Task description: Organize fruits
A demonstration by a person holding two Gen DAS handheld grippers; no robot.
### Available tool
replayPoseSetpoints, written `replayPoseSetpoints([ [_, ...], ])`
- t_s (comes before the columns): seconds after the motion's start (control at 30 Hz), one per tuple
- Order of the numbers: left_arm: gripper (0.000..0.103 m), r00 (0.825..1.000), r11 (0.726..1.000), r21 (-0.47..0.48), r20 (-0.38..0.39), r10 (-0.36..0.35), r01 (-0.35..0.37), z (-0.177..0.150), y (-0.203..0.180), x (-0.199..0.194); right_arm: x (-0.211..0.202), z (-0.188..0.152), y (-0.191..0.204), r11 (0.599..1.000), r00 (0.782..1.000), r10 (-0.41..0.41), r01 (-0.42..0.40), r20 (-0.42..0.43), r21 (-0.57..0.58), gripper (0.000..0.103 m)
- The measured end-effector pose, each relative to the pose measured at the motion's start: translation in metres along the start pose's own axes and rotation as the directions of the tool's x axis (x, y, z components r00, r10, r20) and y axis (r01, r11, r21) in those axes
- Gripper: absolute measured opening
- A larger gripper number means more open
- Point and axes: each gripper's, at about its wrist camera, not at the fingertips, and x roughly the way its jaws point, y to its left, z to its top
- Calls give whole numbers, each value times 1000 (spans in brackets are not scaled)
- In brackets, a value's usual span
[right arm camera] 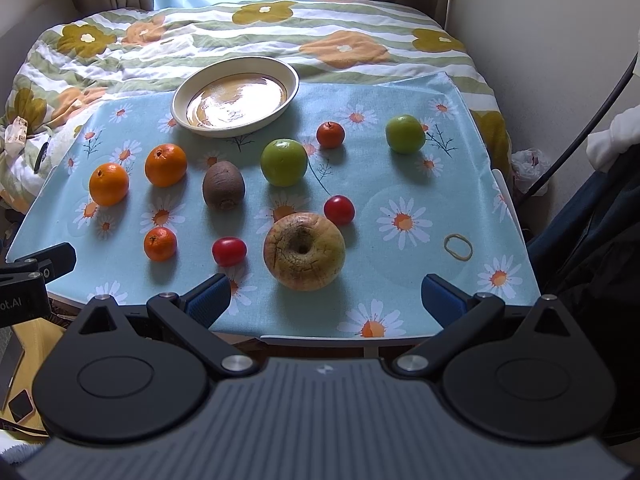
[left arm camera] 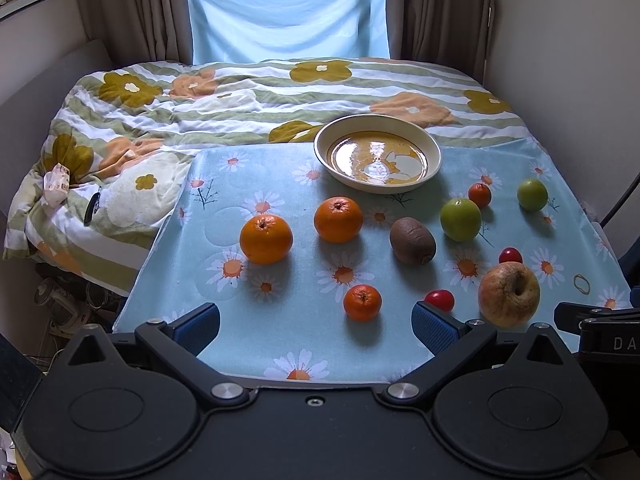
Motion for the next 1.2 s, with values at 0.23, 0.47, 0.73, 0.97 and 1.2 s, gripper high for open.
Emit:
replayPoseSetpoints([
  [0.23,103,1000,1000,2,3,6,-6,2,0,0,0,0,0,1000,1000,-4,4,1,0,103],
  [0.47,103,1000,1000,2,8,8,-8,2,3,1,-2,-1,0,1000,1000,-11,11,9,-2,103],
  [0.73,103,998,997,60,37,42,-44,3,8,-2,-8,3,6,1000,999,-31,31,28,-2,103],
  [0.97,103,999,987,160,39,2,-9,2,12,19,11,7,15,999,999,-33,32,17,15,103],
  [1.2,103,995,971,222,27,-95,86,-6,13,60,49,-2,17,998,999,-49,49,-11,29,103],
])
